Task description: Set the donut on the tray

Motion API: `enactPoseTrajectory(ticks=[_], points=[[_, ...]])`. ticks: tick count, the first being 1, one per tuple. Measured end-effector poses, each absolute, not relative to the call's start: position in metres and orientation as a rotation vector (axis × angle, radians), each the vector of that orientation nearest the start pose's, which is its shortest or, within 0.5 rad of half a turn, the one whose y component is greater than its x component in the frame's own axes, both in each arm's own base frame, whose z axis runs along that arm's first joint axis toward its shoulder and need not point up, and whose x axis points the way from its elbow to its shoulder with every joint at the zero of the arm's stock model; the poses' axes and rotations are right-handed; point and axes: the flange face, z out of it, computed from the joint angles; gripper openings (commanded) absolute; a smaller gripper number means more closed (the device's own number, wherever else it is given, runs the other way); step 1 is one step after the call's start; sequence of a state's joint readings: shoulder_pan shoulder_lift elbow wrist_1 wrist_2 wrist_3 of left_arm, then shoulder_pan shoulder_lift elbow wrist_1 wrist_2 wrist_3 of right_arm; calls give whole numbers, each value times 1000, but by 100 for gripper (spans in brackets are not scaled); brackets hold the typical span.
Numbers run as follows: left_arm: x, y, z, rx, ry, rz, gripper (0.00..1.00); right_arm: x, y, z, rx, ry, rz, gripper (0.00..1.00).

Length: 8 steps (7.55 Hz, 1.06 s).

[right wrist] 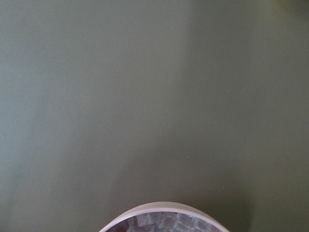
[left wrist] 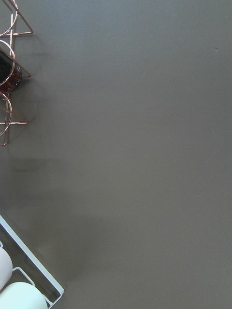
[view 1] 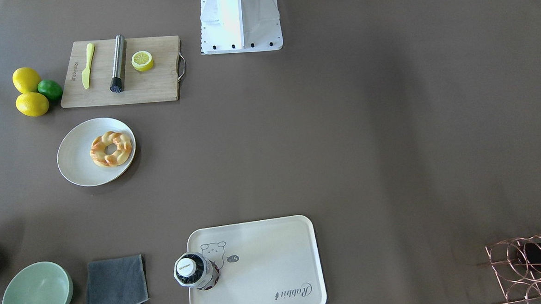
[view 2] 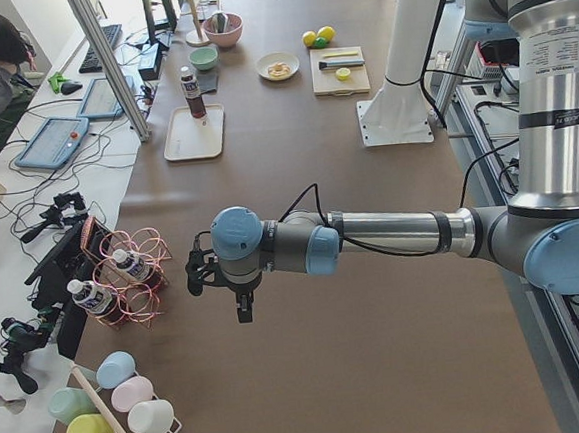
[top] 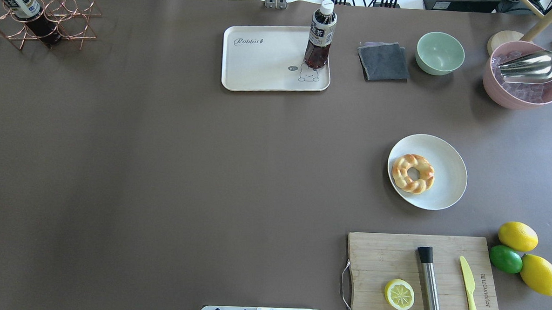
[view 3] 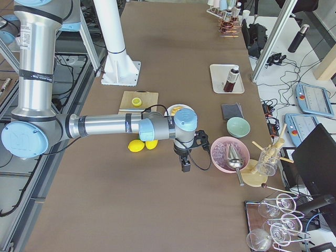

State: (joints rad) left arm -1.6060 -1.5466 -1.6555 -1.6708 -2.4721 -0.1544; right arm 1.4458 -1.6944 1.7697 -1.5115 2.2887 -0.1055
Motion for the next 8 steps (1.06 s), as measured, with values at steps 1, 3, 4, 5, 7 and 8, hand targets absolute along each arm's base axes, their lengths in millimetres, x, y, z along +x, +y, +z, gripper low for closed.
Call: enactPoseTrajectory(ticks=[1, 3, 4, 5, 7, 8], points=[[-73, -485, 606, 112, 912, -98, 99, 11, -453, 616, 122, -720, -270, 100], [-71, -481, 608, 183, 914, -62, 99, 8, -453, 614, 125, -721, -276, 100], [-68, -483, 604, 216, 916, -40, 99, 2, -457, 607, 145, -719, -297, 100], [-65, -487, 596, 243, 919, -17, 99, -9, -462, 599, 162, -720, -313, 100], [-51, -491, 586, 291, 955, 55, 99, -46, -476, 569, 195, -744, -280, 100], [-43, -495, 583, 307, 967, 74, 98, -72, -481, 555, 199, -767, -281, 100]])
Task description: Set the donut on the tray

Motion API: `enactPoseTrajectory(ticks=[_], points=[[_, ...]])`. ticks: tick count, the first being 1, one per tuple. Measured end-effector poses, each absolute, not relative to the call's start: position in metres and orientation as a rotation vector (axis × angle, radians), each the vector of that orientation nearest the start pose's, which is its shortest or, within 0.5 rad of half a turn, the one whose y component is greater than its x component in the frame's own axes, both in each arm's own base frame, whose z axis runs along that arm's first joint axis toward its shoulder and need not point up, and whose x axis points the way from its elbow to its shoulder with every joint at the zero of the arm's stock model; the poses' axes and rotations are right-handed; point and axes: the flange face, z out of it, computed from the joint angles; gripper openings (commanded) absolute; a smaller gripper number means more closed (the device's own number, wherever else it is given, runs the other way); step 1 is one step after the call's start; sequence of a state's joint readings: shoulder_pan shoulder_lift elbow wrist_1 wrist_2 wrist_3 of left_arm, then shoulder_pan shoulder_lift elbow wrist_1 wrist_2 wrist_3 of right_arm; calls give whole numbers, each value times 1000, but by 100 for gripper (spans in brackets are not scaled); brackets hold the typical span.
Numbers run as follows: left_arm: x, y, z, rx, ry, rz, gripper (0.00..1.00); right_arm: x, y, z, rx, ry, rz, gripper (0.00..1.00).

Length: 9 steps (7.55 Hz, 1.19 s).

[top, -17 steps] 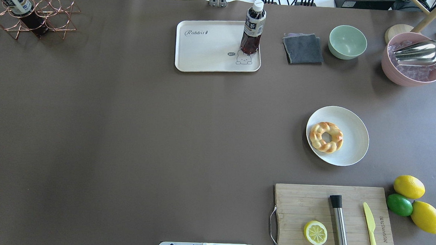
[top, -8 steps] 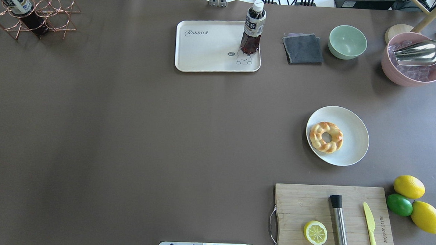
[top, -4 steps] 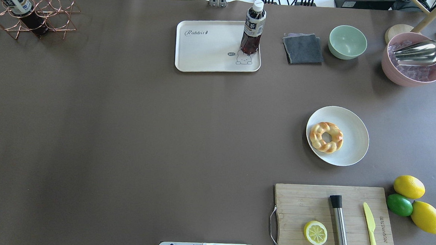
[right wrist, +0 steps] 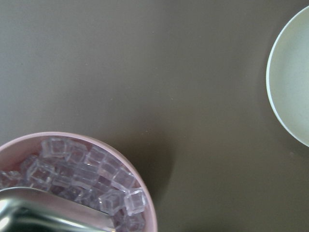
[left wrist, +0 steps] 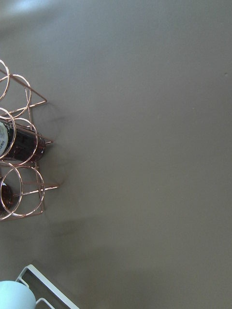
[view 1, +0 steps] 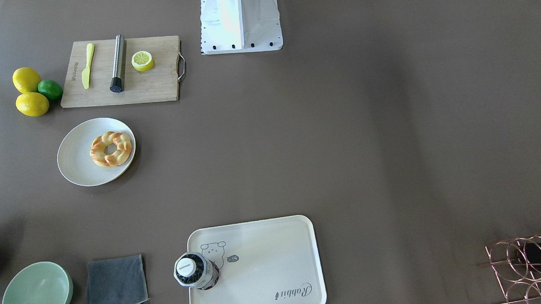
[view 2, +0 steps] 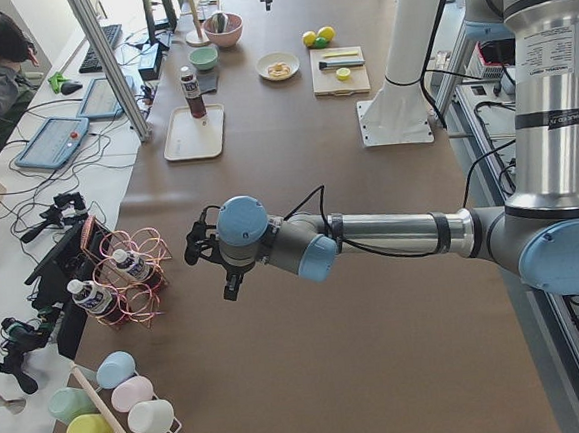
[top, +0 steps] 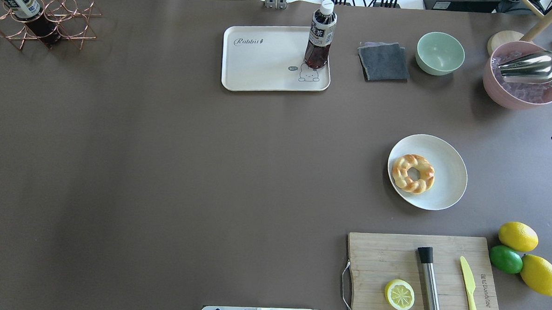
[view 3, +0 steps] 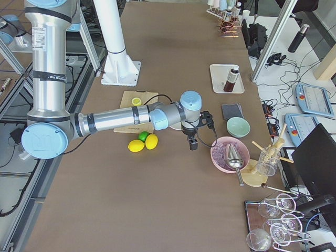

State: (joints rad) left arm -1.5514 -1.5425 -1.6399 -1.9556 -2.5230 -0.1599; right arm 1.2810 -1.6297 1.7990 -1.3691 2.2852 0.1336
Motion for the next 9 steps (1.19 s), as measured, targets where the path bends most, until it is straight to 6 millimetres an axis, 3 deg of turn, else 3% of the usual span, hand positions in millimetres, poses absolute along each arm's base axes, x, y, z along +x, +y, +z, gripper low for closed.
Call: enactPoseTrajectory(ticks=[2, 5, 6, 8, 9], points=[[-21, -516, 556, 326, 987, 99, 99, -128, -484, 539, 157, -794, -278, 99], [-3, -535, 529, 308, 1014, 49, 100, -208, -467, 520, 104, -828, -157, 93], [0, -536, 526, 312, 1021, 45, 100, -225, -459, 520, 100, -849, -105, 89], [3, -536, 524, 320, 1027, 48, 100, -237, -443, 533, 83, -859, -26, 89], [3, -535, 523, 323, 1027, 50, 100, -252, -436, 540, 77, -865, 19, 81]])
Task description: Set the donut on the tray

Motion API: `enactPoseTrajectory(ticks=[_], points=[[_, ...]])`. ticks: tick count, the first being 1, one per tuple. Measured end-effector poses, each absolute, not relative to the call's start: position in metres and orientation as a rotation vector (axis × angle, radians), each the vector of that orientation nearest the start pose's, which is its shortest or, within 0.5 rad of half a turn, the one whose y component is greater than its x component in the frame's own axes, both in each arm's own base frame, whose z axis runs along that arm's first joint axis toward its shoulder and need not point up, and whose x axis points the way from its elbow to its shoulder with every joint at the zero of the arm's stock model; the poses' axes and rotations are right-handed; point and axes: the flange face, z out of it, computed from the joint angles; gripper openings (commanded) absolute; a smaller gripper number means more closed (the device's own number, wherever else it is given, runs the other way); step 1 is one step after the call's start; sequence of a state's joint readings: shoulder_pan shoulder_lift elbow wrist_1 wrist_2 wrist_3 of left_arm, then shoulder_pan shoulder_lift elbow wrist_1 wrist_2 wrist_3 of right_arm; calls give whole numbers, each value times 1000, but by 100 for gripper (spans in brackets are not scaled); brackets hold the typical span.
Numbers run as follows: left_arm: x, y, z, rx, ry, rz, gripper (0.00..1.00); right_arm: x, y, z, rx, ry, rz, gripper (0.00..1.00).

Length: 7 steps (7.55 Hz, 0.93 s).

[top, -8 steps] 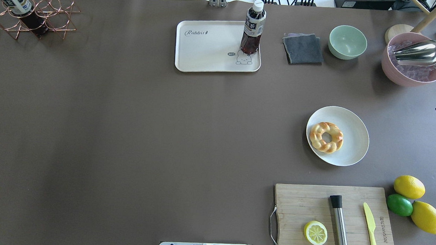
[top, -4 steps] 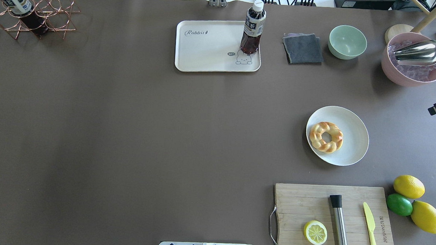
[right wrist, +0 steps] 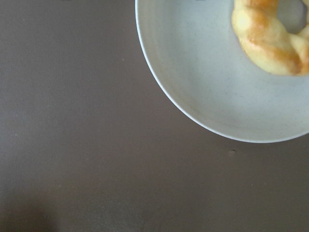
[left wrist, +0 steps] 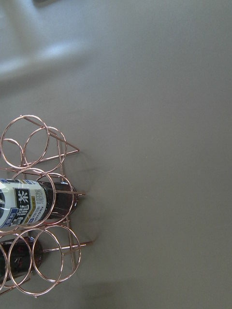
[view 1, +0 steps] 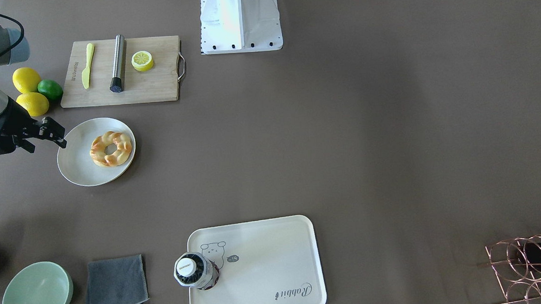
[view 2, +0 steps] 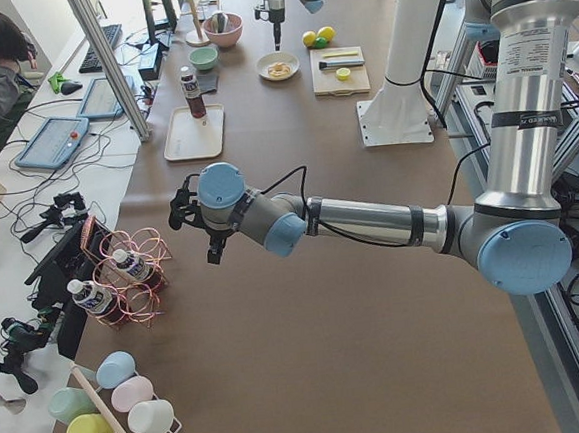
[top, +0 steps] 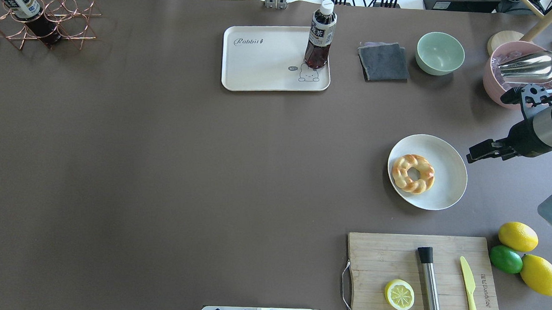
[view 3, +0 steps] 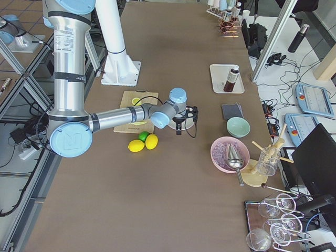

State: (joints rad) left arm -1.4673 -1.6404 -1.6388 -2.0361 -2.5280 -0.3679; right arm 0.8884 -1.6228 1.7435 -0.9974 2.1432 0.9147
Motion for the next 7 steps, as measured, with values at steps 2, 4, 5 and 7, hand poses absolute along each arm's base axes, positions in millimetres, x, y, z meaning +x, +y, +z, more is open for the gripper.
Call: enactPoseTrajectory(ticks=[2, 4, 5, 7], points=[[4, -533, 524, 334, 1028, 56, 100, -276, -426, 565, 98, -880, 57, 32], [3, -532, 524, 342, 1029, 60, 100, -273, -417, 580, 105, -895, 71, 0], [3, -531, 525, 344, 1029, 61, 100, -273, -416, 576, 100, -908, 92, 0], [3, -525, 531, 346, 1029, 63, 100, -272, -414, 554, 112, -943, 106, 0]])
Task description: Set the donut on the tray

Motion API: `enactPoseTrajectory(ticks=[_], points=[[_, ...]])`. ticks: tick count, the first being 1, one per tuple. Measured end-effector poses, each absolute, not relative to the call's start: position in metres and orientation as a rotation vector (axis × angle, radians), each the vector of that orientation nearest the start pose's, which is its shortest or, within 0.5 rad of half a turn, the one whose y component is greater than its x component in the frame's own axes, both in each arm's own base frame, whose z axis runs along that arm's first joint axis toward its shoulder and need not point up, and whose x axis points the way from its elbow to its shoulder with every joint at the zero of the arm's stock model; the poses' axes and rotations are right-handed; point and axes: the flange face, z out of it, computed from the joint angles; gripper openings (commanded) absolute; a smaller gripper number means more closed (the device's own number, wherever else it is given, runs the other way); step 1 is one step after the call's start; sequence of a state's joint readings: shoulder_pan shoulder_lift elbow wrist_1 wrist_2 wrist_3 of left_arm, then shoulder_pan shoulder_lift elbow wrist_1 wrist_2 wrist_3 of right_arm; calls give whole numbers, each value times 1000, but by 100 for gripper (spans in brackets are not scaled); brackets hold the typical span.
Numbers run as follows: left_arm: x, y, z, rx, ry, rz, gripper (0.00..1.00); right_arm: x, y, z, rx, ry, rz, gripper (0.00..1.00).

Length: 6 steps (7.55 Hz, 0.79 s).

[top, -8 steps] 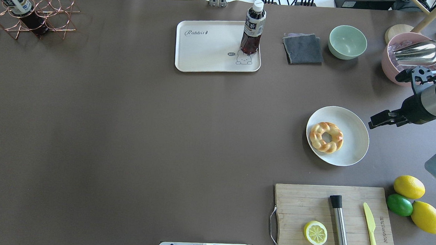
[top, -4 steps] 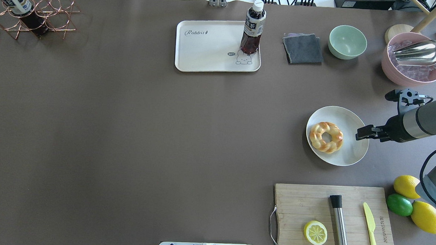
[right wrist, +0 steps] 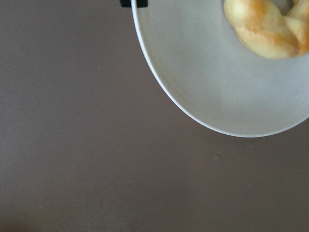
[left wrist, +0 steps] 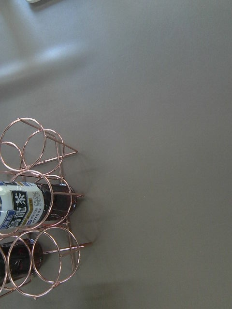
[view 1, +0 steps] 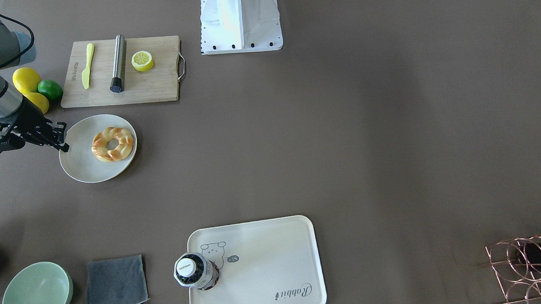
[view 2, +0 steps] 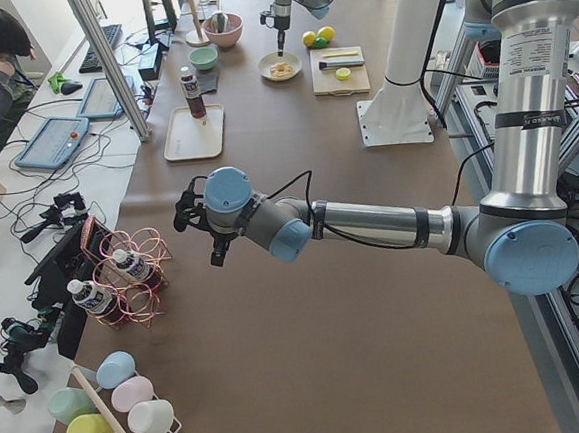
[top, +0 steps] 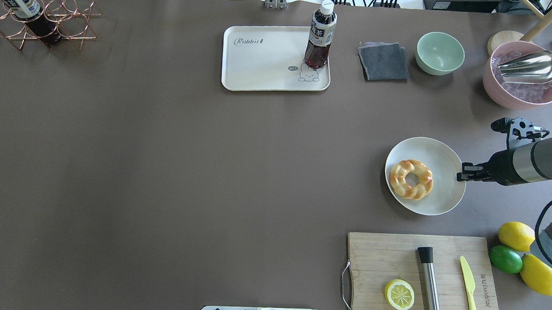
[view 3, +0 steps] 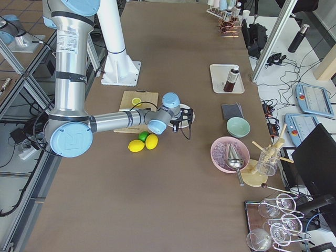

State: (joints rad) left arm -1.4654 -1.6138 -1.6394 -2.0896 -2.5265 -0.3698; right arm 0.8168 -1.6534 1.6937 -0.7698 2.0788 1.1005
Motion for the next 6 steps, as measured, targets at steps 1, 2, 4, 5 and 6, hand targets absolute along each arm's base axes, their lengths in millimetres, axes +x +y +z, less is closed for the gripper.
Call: enactPoseTrajectory(ticks=[1, 2, 4, 5, 6], points=[[3, -523, 534, 347, 1030, 63, 100, -272, -413, 543, 121, -958, 104, 0], [3, -522, 535, 347, 1030, 63, 100, -273, -414, 531, 131, -976, 104, 0], [3, -522, 534, 340, 1033, 54, 100, -290, -426, 489, 132, -1042, 150, 0], [4, -525, 530, 324, 1041, 20, 99, -313, -434, 459, 124, -1087, 176, 0], [13, -530, 519, 299, 1057, -18, 99, -342, -440, 423, 112, -1129, 211, 0]])
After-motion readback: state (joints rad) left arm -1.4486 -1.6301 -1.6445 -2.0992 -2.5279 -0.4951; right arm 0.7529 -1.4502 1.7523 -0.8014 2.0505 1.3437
